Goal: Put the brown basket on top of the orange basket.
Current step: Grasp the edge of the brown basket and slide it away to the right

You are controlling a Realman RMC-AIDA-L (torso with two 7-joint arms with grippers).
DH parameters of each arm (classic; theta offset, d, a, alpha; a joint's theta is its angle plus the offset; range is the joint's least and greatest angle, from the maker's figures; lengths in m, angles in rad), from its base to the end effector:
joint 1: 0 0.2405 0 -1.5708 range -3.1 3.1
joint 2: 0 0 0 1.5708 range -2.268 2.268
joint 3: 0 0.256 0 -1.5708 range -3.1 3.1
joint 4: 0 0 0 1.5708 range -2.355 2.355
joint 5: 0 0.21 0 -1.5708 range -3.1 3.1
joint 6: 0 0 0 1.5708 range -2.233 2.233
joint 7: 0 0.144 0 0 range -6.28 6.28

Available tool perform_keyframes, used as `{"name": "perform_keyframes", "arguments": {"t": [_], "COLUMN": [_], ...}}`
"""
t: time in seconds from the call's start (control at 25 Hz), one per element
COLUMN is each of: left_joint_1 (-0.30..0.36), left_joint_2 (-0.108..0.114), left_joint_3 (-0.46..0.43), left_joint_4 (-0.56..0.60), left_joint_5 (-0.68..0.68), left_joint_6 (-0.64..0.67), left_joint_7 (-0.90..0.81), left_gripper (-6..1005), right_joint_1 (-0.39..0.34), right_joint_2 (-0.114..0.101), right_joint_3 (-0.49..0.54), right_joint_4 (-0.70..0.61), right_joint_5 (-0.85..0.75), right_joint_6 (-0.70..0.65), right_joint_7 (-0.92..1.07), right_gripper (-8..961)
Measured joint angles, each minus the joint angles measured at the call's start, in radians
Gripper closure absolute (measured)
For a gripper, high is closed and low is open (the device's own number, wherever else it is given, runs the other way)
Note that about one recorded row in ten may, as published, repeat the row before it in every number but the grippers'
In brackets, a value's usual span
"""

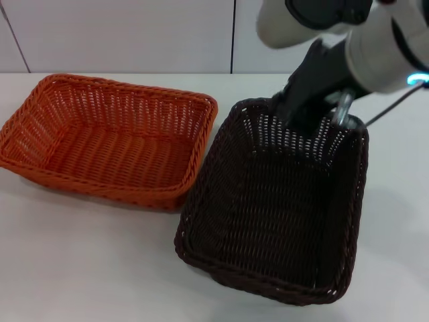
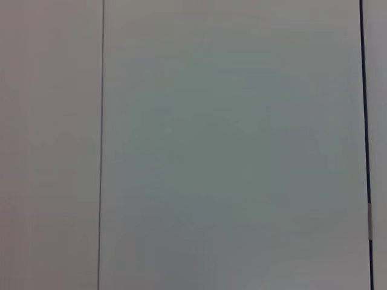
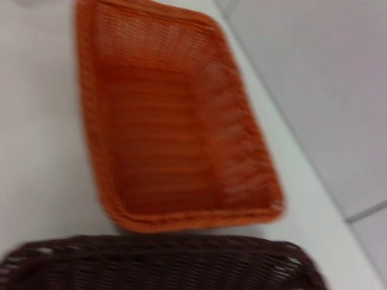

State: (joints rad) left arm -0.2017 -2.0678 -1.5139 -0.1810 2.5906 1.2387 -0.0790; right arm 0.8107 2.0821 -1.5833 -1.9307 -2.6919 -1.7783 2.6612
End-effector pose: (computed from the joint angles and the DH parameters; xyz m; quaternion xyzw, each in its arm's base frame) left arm -0.4162 0.2526 0.0624 -0.5201 -0.2747 -0.2325 0.7746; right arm 0.0113 0.3206 0.0325 -0.9509 0.0370 -0.1548 0.2653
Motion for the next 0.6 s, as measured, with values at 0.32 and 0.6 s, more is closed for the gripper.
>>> {"name": "perform_keyframes", "arguments": {"t": [0.32, 0.6], "left_joint_1": [-0.009, -0.013], "left_joint_2": [0.003, 0.003], "left_joint_3": [0.0, 0.0], "left_joint_4": [0.0, 0.0], "left_joint_5": [0.0, 0.0], "left_joint_6": [-0.018, -0.031], "left_joint_7": [0.001, 0.002], "left_gripper": [259, 259], "right_joint_1": [-0.05, -0.045], "right_joint_2": [0.0, 0.0], "right_joint_3": [-0.075, -0.095], "right_joint_4": [0.013, 0.039], "right_joint_5": [0.061, 0.084], "right_joint_6": [0.032, 0.017], "right_joint_7": [0.073, 0.107], "right_gripper": [760, 619]}}
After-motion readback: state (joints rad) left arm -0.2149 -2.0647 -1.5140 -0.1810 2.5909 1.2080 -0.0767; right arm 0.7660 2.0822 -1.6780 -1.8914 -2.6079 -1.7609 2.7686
